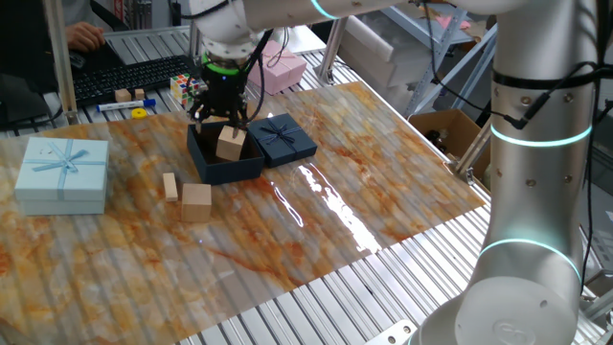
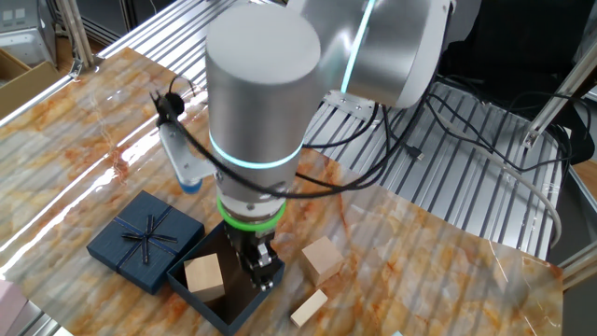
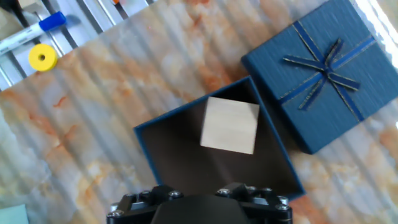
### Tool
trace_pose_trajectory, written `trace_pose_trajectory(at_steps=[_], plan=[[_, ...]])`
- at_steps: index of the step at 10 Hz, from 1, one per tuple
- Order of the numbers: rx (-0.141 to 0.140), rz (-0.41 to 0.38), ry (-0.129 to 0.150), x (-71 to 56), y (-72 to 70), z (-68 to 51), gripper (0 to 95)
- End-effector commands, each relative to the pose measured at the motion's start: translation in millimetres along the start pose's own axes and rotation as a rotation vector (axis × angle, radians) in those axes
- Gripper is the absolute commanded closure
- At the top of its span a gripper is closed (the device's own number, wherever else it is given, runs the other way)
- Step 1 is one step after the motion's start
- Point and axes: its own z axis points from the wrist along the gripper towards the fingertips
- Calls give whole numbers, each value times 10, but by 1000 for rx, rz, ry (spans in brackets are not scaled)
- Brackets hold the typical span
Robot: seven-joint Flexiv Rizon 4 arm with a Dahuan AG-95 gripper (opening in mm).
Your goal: Take everything out of the gift box
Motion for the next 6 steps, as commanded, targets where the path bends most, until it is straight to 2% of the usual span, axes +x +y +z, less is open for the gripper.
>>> trace_pose_trajectory(at_steps=[1, 3, 4, 6], plan=[[-4, 26, -10, 25, -19, -39, 950], [-27, 33, 29, 25, -19, -39, 950], [-41, 40, 38, 25, -19, -39, 950], [-38, 61, 36, 25, -19, -39, 950]])
